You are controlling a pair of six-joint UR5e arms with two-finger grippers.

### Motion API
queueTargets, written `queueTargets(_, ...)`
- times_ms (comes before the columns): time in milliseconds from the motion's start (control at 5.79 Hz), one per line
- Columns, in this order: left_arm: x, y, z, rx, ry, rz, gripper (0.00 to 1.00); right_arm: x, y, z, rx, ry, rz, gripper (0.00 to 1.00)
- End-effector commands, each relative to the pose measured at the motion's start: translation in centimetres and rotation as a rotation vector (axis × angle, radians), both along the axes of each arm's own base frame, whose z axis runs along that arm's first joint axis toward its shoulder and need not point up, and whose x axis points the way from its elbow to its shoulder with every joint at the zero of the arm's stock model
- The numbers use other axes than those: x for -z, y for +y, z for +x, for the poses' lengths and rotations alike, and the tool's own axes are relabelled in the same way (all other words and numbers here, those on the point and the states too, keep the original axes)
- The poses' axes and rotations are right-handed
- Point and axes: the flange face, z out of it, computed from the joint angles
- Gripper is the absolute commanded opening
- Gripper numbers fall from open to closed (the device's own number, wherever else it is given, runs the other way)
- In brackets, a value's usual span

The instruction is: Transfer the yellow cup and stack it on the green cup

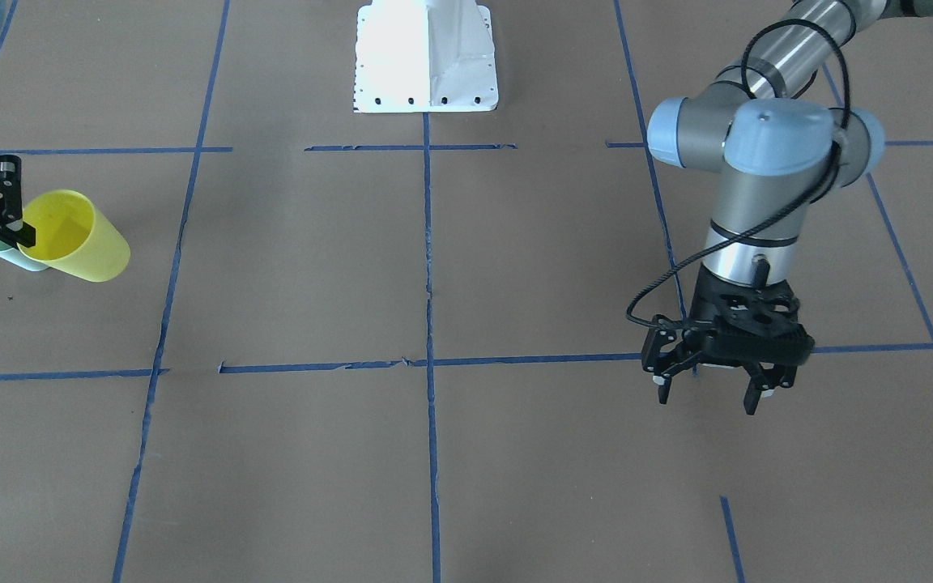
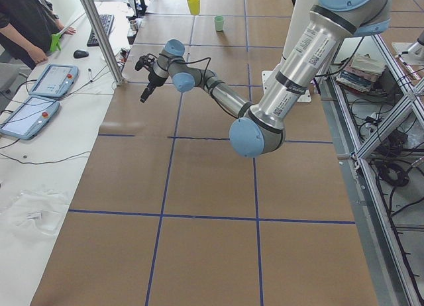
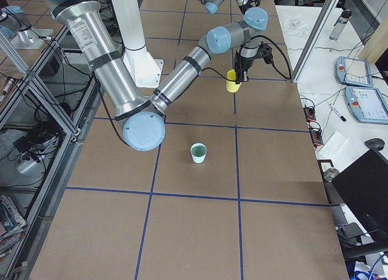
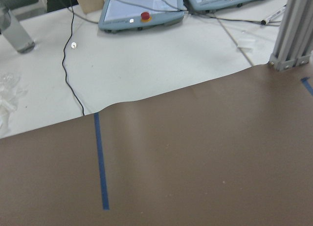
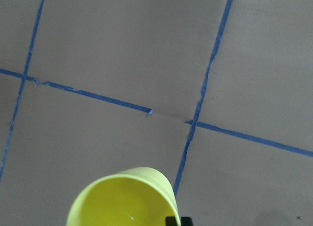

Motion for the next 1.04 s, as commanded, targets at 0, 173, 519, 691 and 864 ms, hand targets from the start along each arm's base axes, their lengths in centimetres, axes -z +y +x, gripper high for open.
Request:
queueTargets(0, -0.2, -0.1, -4.5, -0.015, -0.002, -0.172, 1.00, -7.8, 6.8, 2.8, 0.017, 0.027, 0.030, 0.00)
queueTargets(173, -1.4, -0.1, -6.8, -0.088, 0.095, -0.269, 1.00, -13.7, 9.9, 3.9, 0.013, 0.025, 0.056, 0.00)
queueTargets(519, -2.2, 0.5, -8.8, -0.110, 0.147, -0.298, 1.00, -22.1, 13.0, 5.0, 0.012, 0.035, 0.043, 0.00)
queueTargets(691, -1.6, 0.8, -9.0, -0.111, 0.151, -0.285, 1.00, -23.8, 13.7, 5.4, 0.009, 0.053, 0.015, 0.00)
queueTargets(864, -1.4, 1.0, -9.1, -0.109, 0.154, -0.283, 1.00, -24.8, 14.1, 5.5, 0.008, 0.068, -0.001, 0.00)
